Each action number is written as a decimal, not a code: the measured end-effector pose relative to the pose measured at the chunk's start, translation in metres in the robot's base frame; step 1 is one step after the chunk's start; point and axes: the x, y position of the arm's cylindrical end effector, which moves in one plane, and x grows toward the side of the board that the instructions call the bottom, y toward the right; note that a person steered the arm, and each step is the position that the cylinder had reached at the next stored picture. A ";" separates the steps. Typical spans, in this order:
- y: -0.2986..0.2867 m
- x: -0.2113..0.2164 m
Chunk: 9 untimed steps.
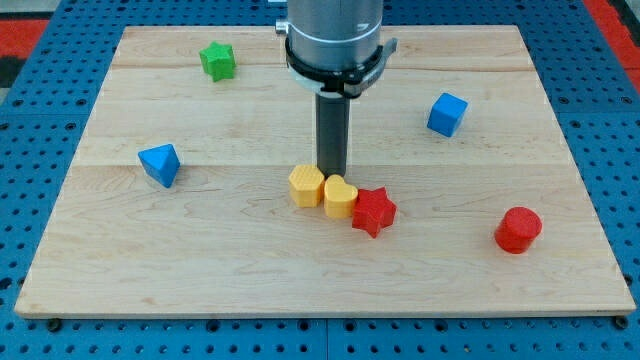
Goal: Separate yellow heart from yellow hexagon
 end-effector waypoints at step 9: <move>-0.038 0.017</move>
